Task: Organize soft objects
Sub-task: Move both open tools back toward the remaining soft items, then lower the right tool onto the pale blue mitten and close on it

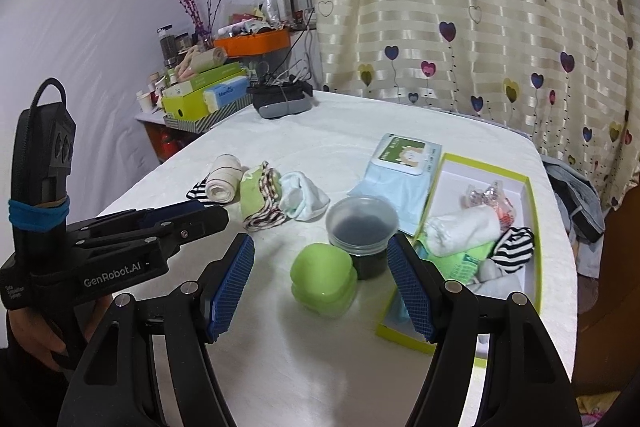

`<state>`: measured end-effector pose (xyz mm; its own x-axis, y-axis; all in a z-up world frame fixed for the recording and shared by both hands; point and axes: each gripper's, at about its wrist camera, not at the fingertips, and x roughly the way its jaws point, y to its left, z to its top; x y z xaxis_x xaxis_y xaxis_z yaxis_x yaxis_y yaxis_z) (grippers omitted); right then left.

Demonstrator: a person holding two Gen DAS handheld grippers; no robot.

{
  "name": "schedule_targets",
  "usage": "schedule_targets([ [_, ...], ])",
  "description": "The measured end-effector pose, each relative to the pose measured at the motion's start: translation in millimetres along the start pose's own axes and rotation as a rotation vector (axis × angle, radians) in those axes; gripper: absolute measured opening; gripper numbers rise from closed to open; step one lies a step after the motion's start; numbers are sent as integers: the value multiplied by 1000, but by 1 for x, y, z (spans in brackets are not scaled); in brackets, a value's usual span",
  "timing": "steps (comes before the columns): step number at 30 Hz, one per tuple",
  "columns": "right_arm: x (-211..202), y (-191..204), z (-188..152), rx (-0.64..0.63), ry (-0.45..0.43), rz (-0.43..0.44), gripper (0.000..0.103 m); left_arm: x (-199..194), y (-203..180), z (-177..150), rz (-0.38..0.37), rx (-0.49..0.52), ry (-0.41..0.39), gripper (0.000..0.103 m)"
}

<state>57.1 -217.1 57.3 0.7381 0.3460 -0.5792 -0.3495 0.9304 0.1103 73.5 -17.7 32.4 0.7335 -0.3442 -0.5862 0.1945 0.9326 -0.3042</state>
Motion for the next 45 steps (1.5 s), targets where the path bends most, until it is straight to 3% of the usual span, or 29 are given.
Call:
schedule_targets([
  [16, 39, 26, 14, -37, 44, 63, 70, -4, 67, 1, 97, -98, -9, 38],
  [28, 85, 28, 47, -76, 98, 88, 70, -2, 99, 12, 154, -141, -31, 41],
  [35, 135, 27, 71, -125, 226, 59, 69, 8, 117, 19, 187, -159, -28, 42],
  [39, 162, 19, 78, -136, 308, 50, 57, 14, 126, 22, 188, -179, -25, 42],
  [42, 182, 16, 78, -147, 379, 48, 54, 18, 128, 24, 182, -183, -21, 42],
  [45, 199, 16, 75, -163, 449, 58, 54, 24, 127, 30, 164, -178, -17, 50],
])
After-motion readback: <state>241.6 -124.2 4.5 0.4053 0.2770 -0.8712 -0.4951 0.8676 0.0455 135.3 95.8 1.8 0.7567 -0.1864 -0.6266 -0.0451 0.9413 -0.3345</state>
